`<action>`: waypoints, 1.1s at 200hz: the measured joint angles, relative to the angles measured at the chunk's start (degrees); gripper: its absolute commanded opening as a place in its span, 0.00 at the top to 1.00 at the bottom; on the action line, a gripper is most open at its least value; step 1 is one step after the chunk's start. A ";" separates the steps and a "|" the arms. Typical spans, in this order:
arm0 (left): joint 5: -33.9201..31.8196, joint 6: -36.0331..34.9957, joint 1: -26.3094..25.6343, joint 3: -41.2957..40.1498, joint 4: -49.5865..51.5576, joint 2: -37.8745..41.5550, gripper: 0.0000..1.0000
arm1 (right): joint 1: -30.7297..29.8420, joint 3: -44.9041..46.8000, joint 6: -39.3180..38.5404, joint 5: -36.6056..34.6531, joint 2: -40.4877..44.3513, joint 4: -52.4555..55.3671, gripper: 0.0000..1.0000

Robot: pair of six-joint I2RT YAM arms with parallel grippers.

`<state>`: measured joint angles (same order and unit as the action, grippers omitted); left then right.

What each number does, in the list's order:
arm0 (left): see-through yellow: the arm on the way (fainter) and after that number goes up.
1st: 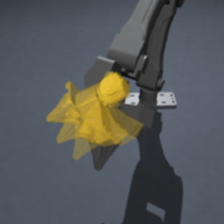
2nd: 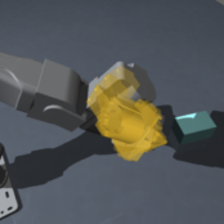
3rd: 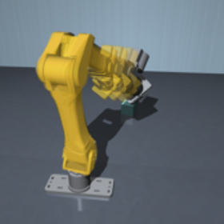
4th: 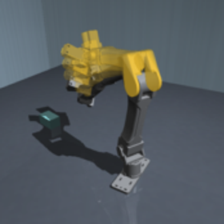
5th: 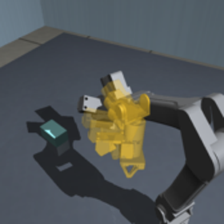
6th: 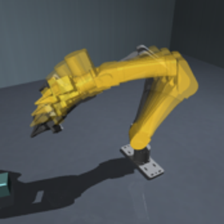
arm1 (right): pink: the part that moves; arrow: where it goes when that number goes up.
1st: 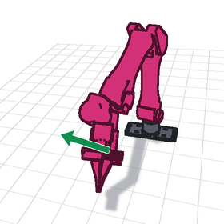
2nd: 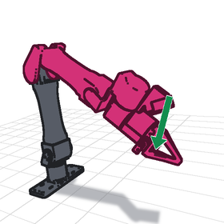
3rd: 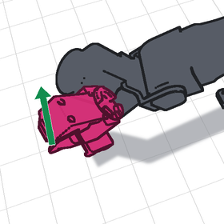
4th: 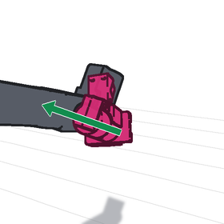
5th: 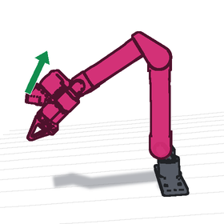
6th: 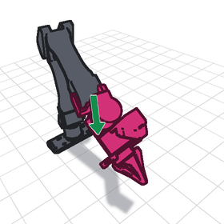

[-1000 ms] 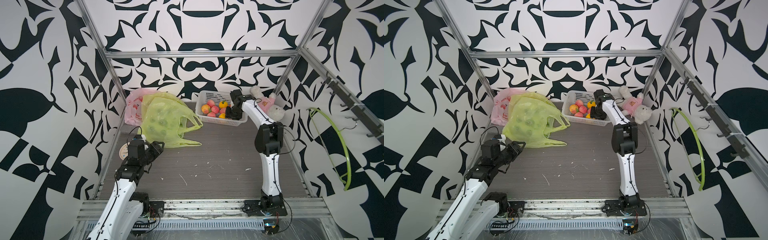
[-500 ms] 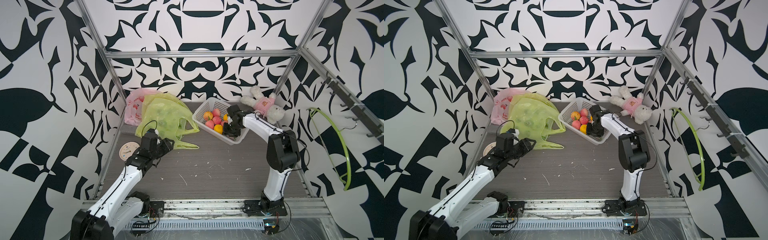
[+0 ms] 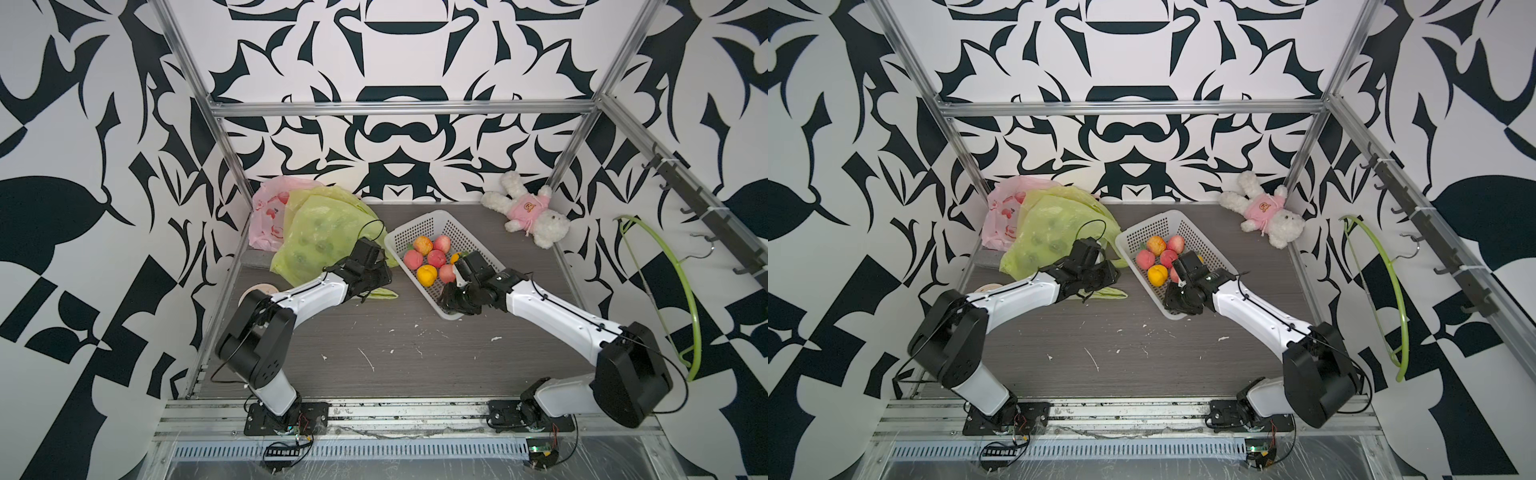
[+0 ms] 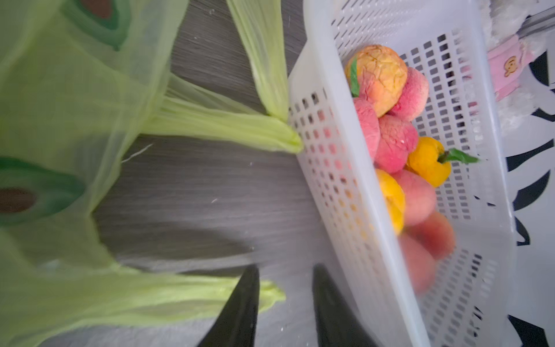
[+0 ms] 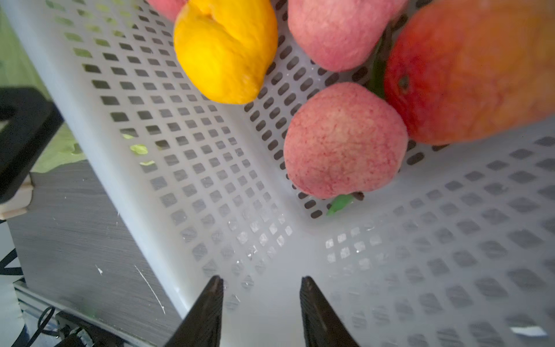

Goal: Place the peach into a plastic bag & tie a knot
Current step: Move the basket to the center of the board.

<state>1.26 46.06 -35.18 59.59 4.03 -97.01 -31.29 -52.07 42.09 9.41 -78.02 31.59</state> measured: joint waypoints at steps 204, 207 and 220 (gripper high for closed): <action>-14.91 -7.89 -6.01 15.34 19.54 4.26 0.34 | -1.05 -1.51 -0.39 -13.27 13.44 9.35 0.45; -15.50 -8.24 -5.35 15.13 20.24 5.38 0.34 | -1.05 -1.60 -0.79 -13.05 13.42 9.35 0.45; -17.03 -9.86 -1.97 14.75 23.56 8.87 0.32 | -1.05 -1.79 -2.38 -12.07 12.94 8.66 0.40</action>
<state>-15.77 36.21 -37.15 74.35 27.59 -88.14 -32.34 -53.87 39.70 -2.66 -65.08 40.25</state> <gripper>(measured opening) 0.667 0.562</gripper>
